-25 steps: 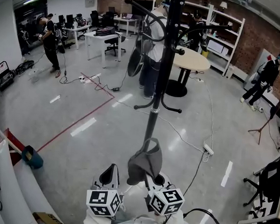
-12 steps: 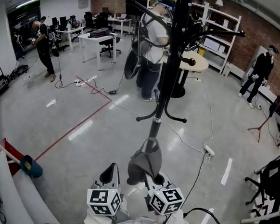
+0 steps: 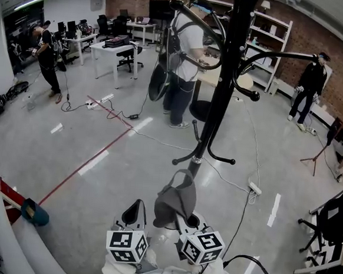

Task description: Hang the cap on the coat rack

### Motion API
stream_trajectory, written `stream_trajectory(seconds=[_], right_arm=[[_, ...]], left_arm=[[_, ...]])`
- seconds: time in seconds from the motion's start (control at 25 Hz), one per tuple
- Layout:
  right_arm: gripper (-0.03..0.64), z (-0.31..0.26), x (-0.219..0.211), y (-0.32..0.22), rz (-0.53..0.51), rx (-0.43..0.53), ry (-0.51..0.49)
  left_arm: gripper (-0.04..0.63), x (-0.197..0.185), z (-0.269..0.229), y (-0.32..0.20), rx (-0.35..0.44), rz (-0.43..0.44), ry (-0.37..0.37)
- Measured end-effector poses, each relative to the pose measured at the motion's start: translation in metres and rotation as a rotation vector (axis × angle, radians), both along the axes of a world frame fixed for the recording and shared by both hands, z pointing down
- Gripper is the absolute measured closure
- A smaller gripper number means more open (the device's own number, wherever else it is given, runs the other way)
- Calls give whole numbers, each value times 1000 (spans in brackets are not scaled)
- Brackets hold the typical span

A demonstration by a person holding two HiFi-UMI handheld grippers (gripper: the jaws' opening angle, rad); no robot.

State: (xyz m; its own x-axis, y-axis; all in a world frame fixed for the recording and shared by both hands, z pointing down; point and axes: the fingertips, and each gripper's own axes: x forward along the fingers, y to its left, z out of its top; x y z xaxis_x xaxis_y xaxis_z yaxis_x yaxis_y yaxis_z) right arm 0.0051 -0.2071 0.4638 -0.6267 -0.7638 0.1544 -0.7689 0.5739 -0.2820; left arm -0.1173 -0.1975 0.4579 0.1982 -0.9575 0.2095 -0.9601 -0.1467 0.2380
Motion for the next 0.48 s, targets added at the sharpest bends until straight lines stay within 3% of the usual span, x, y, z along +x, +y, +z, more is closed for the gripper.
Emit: stream_trajectory(seconds=[0.48], right_arm=[[595, -13, -29, -31, 49, 43, 7]], left_arm=[[612, -33, 11, -50, -9, 37, 12]])
